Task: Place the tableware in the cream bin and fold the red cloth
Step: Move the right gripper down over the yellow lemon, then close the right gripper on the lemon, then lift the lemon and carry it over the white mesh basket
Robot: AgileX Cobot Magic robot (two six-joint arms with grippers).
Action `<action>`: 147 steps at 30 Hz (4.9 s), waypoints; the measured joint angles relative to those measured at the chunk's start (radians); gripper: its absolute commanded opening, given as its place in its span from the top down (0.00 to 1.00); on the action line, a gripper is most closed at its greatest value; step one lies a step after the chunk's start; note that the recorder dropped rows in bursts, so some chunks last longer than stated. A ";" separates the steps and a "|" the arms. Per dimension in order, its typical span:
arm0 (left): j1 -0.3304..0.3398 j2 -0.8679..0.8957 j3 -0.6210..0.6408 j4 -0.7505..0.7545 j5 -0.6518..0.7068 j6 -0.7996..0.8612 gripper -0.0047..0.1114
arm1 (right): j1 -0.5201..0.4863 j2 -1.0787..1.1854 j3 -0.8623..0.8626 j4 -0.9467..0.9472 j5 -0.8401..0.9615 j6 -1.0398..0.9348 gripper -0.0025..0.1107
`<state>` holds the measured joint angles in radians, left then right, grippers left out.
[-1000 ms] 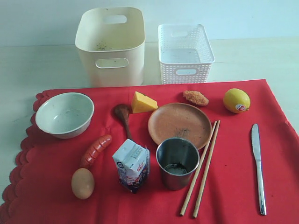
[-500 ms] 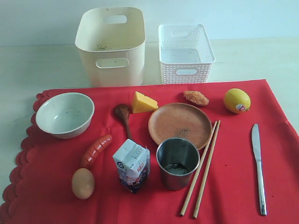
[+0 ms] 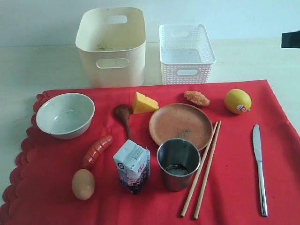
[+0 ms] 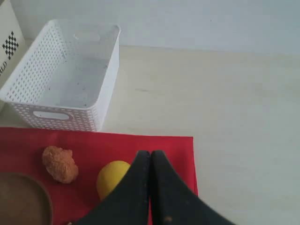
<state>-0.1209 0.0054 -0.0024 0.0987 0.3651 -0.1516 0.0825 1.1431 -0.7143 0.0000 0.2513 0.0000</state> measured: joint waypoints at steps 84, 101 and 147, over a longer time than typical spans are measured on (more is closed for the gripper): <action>0.000 0.000 0.000 0.000 0.000 0.000 0.96 | 0.000 0.880 -0.495 0.288 0.373 -0.440 0.76; 0.000 0.000 0.000 0.000 0.000 0.000 0.96 | 0.000 0.882 -0.574 0.290 0.482 -0.442 0.98; 0.000 0.000 0.000 0.000 0.000 0.000 0.96 | 0.170 1.075 -1.099 0.360 0.457 -0.555 0.98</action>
<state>-0.1209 0.0054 -0.0024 0.0987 0.3651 -0.1516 0.2526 2.2184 -1.8134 0.3602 0.7088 -0.5545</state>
